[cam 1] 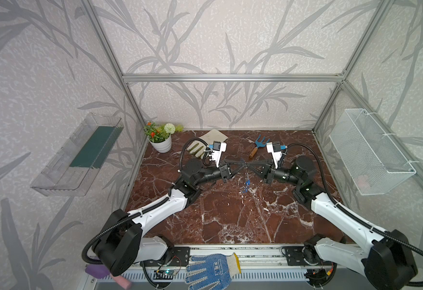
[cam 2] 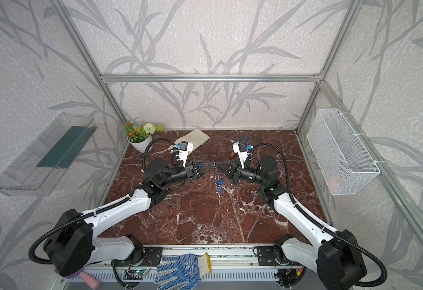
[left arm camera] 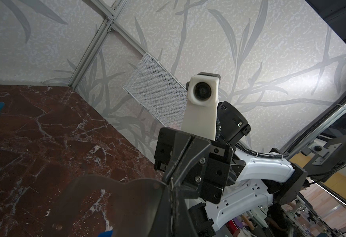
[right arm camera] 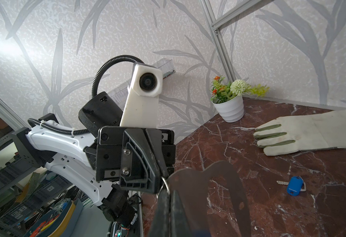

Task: Attach keys to a key ring
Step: Pass the keyring.

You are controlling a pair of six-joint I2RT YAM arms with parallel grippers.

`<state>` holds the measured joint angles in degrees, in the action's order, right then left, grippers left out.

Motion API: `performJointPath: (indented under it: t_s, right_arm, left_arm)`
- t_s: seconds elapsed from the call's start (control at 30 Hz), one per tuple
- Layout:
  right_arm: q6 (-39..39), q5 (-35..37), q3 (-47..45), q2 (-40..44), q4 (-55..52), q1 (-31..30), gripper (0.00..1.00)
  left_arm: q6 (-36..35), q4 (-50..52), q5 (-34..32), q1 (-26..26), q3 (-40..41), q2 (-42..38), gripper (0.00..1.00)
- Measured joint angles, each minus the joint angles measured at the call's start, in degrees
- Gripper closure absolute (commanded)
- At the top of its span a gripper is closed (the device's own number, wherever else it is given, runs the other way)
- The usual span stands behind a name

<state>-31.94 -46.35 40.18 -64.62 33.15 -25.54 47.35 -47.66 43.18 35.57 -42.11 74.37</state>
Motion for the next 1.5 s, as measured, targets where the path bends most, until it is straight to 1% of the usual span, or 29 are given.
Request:
performJointPath:
  t_s: [0.2,0.3,0.4,0.47,0.53,0.6,0.83,1.03,1.23,1.37,1.5]
  right_arm:
    - [-0.09,-0.04,-0.15,0.00,-0.07,0.07,1.00]
    - [-0.20,-0.04,-0.66,-0.02,-0.50,0.11,1.00]
    - [-0.20,-0.37,-0.96,-0.02,-1.36,0.04,1.00]
    - [-0.24,-0.72,-1.22,-0.02,-1.70,-0.07,0.82]
    - [-0.04,0.13,-1.40,0.15,-1.70,0.00,0.65]
    - [0.22,1.75,-1.57,0.79,-1.75,0.57,0.60]
    - [1.81,5.86,-2.64,4.35,-3.34,1.25,0.59]
    - [2.69,6.88,-2.73,4.46,-5.16,1.25,0.59]
    - [3.76,6.99,-2.73,4.37,-6.01,1.25,0.59]
    - [5.35,8.33,-2.73,3.34,-7.43,1.22,0.59]
    - [7.41,10.82,-2.51,-0.76,-8.81,1.03,0.59]
  left_arm:
    - [-1.36,1.07,-0.68,0.15,0.00,-0.07,1.00]
    - [-4.15,4.90,-2.71,0.72,0.00,-1.18,1.00]
    - [-8.26,10.91,-6.19,1.55,-0.11,-3.45,1.00]
    - [-10.49,14.73,-8.57,2.19,-0.39,-4.98,1.00]
    - [-12.96,18.69,-10.56,2.56,-0.72,-6.43,1.00]
    - [-14.47,22.01,-12.33,2.51,-0.72,-7.52,1.00]
    - [-18.36,30.29,-16.85,2.62,-0.72,-9.92,1.00]
    - [-20.48,34.25,-19.30,2.95,-0.94,-11.19,1.00]
    - [-21.44,36.54,-20.11,3.28,-1.05,-11.32,1.00]
    - [-21.81,38.25,-22.14,3.39,-1.16,-12.09,1.00]
    - [-22.14,41.62,-26.88,3.39,-1.18,-16.15,1.00]
